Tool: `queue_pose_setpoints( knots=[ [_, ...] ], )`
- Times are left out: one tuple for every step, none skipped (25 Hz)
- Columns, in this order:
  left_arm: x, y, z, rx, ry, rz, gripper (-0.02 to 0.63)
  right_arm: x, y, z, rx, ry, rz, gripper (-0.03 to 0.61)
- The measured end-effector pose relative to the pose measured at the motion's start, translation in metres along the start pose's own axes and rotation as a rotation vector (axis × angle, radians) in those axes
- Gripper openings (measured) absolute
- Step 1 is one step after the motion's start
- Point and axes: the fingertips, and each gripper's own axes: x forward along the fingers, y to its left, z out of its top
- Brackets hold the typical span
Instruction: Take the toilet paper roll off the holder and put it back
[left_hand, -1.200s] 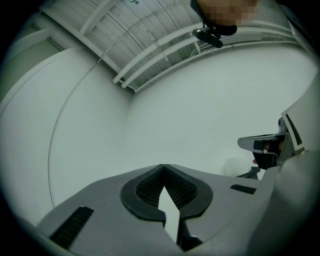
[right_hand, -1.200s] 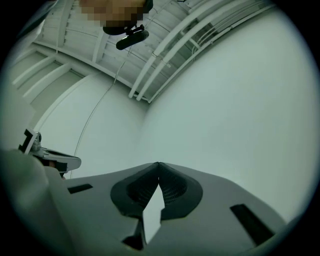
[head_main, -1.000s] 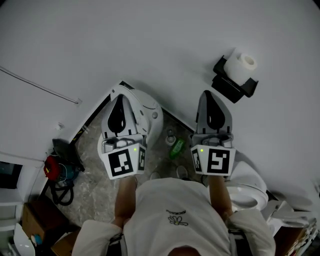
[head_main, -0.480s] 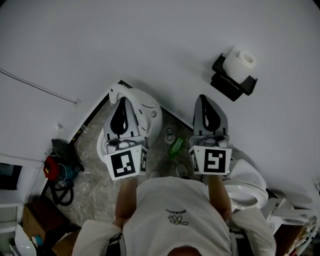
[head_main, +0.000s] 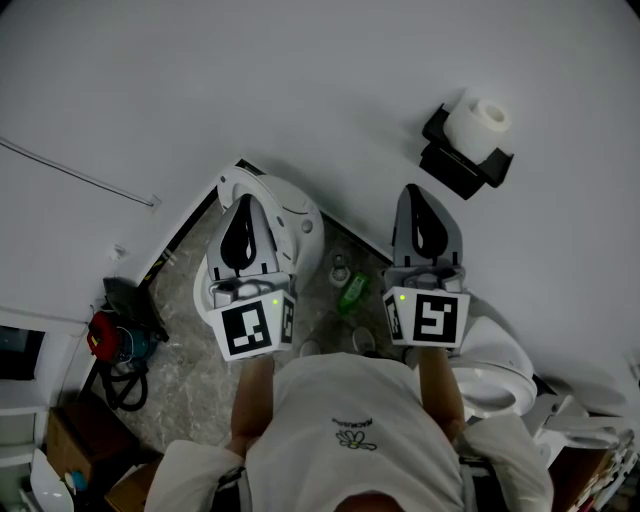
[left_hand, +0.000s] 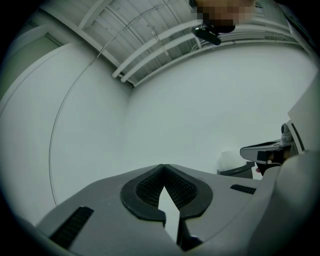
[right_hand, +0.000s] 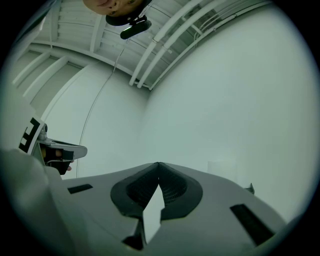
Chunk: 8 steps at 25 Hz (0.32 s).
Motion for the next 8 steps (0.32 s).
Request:
queue_pose_setpoints(
  knots=[
    [-0.0005,-0.0006,-0.0002,0.000,0.001,-0.001,0.017,-0.0007,-0.0008,-0.0004,0.001,0.002,-0.002,0.009],
    [-0.0011,-0.0012,-0.0004,-0.001,0.002,-0.001,0.017,-0.0014,-0.0016,-0.0008,0.002,0.004,-0.003,0.009],
    [-0.0013,-0.0018,-0.0006,-0.002,0.002,-0.002,0.017,-0.0018,-0.0025,-0.0014,0.003,0.007,-0.004,0.009],
    [-0.0013,-0.0023,-0.0010,-0.003,0.003,-0.002,0.017,-0.0020,-0.0033,-0.0020,0.003,0.009,-0.005,0.009],
    [-0.0012,-0.0026,-0.0016,-0.004,0.004,-0.002,0.017,-0.0021,-0.0041,-0.0026,0.003,0.010,-0.005,0.009],
    [-0.0010,-0.0029,-0.0021,-0.005,0.005,-0.003,0.017,-0.0021,-0.0047,-0.0030,0.003,0.012,-0.007,0.009],
    [-0.0010,-0.0029,-0.0025,-0.005,0.006,-0.003,0.017,-0.0021,-0.0052,-0.0032,0.002,0.013,-0.008,0.009],
    [-0.0009,-0.0030,-0.0029,-0.006,0.007,-0.003,0.017,-0.0021,-0.0057,-0.0035,0.001,0.014,-0.009,0.009]
  ],
)
